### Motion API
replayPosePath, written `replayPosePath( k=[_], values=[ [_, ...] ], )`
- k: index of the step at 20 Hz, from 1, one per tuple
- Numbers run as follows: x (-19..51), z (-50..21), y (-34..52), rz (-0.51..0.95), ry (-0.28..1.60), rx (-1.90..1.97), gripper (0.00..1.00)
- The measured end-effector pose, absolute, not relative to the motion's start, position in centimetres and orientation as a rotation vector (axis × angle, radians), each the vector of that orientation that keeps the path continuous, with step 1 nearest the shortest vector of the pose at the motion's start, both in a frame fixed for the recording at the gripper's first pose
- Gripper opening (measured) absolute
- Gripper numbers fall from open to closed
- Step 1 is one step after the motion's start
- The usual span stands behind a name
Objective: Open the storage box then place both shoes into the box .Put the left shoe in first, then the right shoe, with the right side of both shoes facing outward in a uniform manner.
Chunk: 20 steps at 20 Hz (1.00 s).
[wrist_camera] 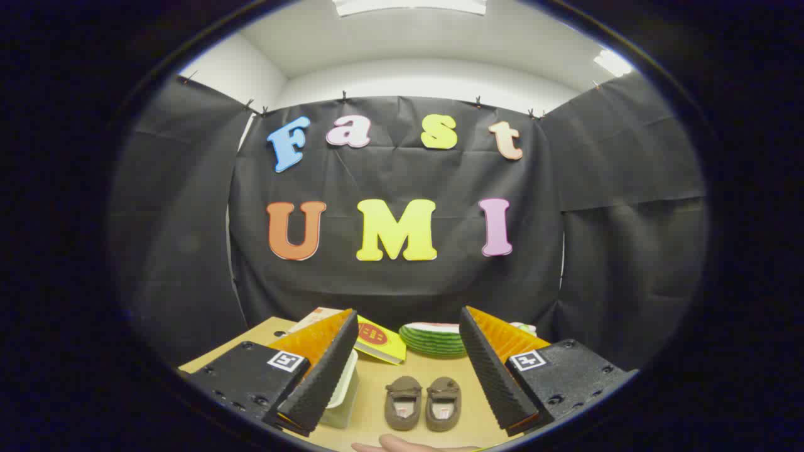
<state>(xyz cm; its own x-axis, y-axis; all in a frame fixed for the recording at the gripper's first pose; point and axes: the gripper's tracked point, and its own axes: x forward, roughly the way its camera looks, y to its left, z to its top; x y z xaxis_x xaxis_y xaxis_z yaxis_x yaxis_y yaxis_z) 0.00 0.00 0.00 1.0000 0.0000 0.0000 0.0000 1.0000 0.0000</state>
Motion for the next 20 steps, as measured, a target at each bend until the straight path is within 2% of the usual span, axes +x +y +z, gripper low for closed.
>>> replayPosePath(
  k=[13, 20],
  values=[
    [0.3, 1.6, 0.9, 0.000, -0.004, -0.016, 1.00],
    [2.5, -0.4, 1.9, 0.007, 0.098, -0.042, 1.00]
  ],
)
